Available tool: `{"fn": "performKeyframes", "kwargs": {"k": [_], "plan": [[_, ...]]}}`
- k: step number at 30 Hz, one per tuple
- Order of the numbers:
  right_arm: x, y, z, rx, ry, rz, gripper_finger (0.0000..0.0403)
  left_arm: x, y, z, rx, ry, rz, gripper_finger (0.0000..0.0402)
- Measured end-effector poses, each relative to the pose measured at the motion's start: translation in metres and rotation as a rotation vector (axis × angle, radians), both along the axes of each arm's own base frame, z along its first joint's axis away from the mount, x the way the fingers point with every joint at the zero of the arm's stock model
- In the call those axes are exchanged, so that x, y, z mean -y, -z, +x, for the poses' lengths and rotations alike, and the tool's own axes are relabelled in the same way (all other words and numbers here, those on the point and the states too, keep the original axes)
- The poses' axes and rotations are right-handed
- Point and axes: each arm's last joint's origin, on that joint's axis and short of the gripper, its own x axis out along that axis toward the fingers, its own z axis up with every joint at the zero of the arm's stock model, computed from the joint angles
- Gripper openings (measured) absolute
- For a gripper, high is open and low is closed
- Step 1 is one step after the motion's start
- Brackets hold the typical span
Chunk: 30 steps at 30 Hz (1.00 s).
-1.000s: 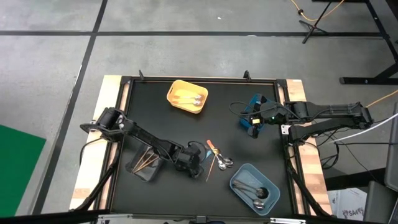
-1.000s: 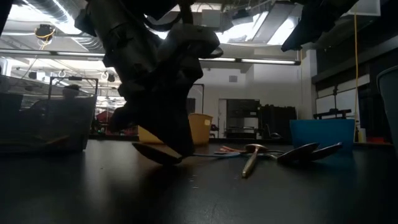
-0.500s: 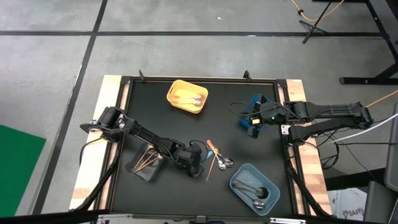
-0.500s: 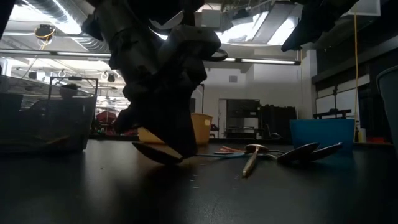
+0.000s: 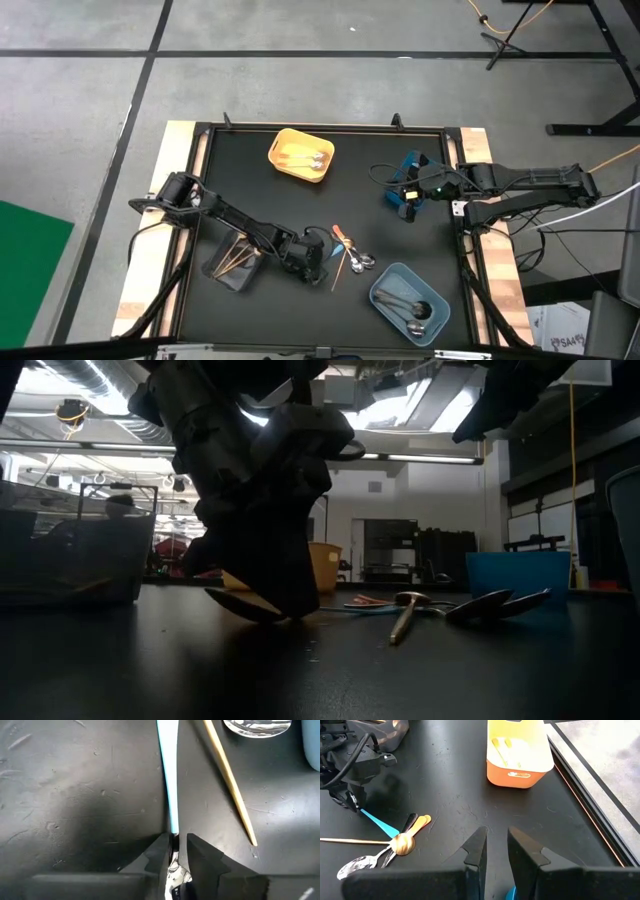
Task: Sort silverware by color (type)
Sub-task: Put the light blue spoon into the blue bin
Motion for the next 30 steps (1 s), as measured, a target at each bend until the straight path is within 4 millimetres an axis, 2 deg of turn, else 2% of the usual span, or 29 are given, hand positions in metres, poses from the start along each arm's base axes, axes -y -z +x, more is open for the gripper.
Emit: {"fn": "performKeyframes", "kwargs": {"k": [10, 21, 25, 30], "plan": [[0.000, 0.000, 0.000, 0.000, 0.000, 0.000, 0.0067, 0.000, 0.001, 0.000, -0.005, -0.004, 0.006, 0.0009], [0.000, 0.000, 0.000, 0.000, 0.000, 0.000, 0.0067, 0.000, 0.000, 0.000, -0.006, 0.004, -0.015, 0.0004], [0.000, 0.000, 0.000, 0.000, 0.000, 0.000, 0.0067, 0.000, -0.005, -0.001, 0.004, 0.010, -0.028, 0.0003], [0.000, 0.000, 0.000, 0.000, 0.000, 0.000, 0.0067, -0.001, -0.025, -0.005, 0.047, 0.003, -0.024, 0.0002]]}}
